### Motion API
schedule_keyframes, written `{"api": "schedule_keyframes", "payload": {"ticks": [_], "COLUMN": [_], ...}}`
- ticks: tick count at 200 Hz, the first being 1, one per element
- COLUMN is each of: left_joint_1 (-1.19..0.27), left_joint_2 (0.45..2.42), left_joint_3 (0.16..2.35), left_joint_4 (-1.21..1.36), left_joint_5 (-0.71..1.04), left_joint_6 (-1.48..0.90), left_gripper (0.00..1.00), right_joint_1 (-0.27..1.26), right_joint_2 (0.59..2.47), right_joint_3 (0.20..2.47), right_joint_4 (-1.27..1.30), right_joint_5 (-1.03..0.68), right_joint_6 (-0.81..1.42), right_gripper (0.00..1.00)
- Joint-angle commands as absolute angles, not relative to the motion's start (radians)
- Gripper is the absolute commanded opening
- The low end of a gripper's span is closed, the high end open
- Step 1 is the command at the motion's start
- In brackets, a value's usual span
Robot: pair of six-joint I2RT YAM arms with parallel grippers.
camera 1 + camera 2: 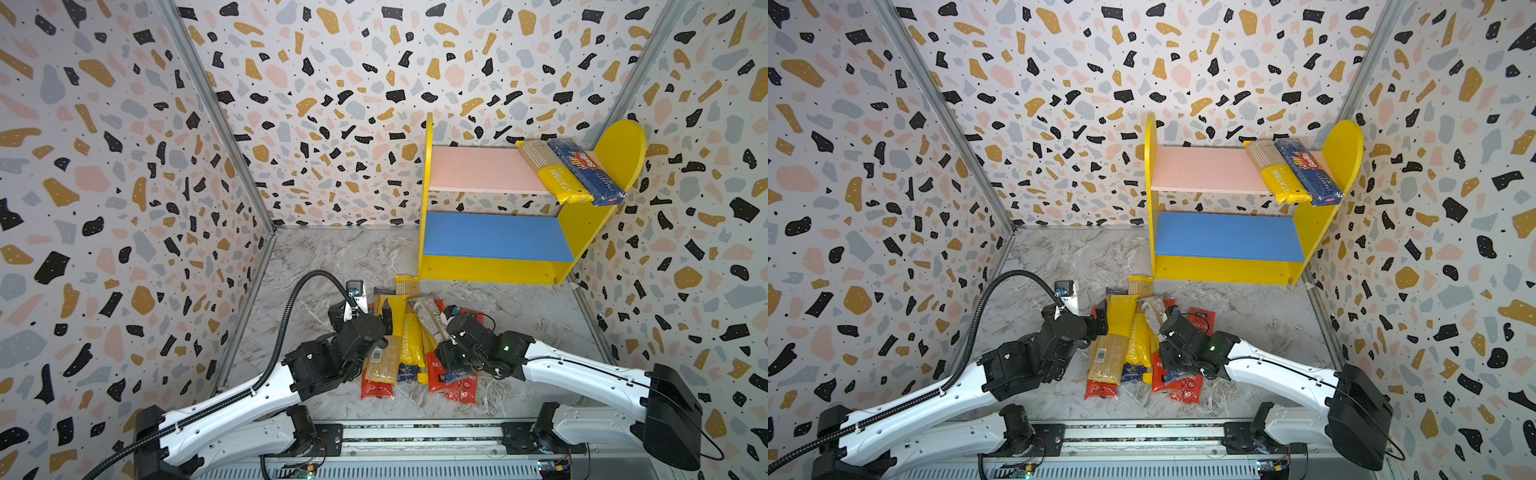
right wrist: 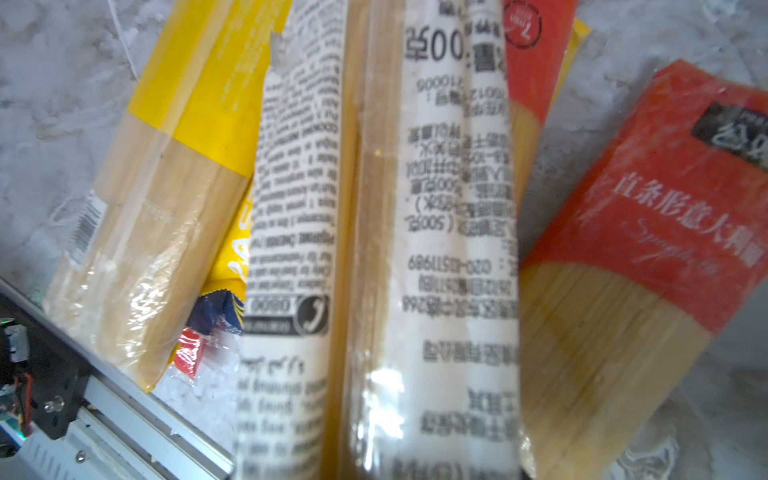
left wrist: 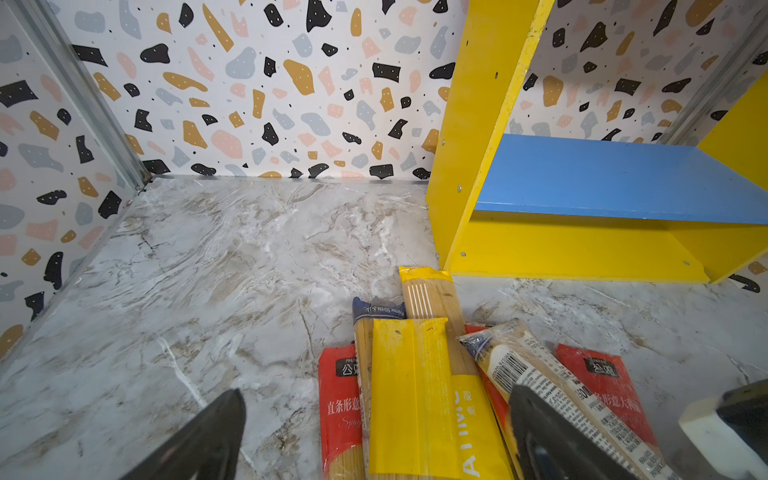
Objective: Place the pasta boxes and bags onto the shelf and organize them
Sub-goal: 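Lift the white-labelled bag upright with the right gripper toward the pink shelf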
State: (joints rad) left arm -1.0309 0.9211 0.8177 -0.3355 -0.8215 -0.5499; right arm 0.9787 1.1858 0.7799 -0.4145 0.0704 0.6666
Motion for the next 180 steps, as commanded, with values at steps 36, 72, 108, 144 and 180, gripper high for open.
{"api": "schedule_keyframes", "payload": {"ticks": [36,72,108,144,180], "left_joint_1": [-1.035,-1.036,-1.036,-1.035,-1.036], "left_joint_2": [0.926,0.934,0.947,0.964,0.975], "left_joint_3": [0.880,0.901,0.933,0.966,0.976], "left_joint_4": [-0.324,-0.320,-0.315,-0.316,-0.306], "left_joint_5": [-0.867,-0.880,-0.886,-0.890,-0.888], "left_joint_6": [-0.507,-0.488,-0.459,-0.431,-0.413], "left_gripper": [0.98,0.99,0.99,0.99,1.00], "right_joint_1": [0.960,0.957,0.956,0.955,0.953], "right_joint_2": [1.022,0.995,0.984,1.003,1.073], "right_joint_3": [0.984,1.149,1.317,1.469,1.628], "right_joint_4": [-0.412,-0.500,-0.520,-0.514,-0.457], "right_joint_5": [0.139,0.242,0.328,0.463,0.592], "right_joint_6": [0.580,0.512,0.430,0.332,0.193], "right_gripper": [0.33,0.31,0.30,0.29,0.30]}}
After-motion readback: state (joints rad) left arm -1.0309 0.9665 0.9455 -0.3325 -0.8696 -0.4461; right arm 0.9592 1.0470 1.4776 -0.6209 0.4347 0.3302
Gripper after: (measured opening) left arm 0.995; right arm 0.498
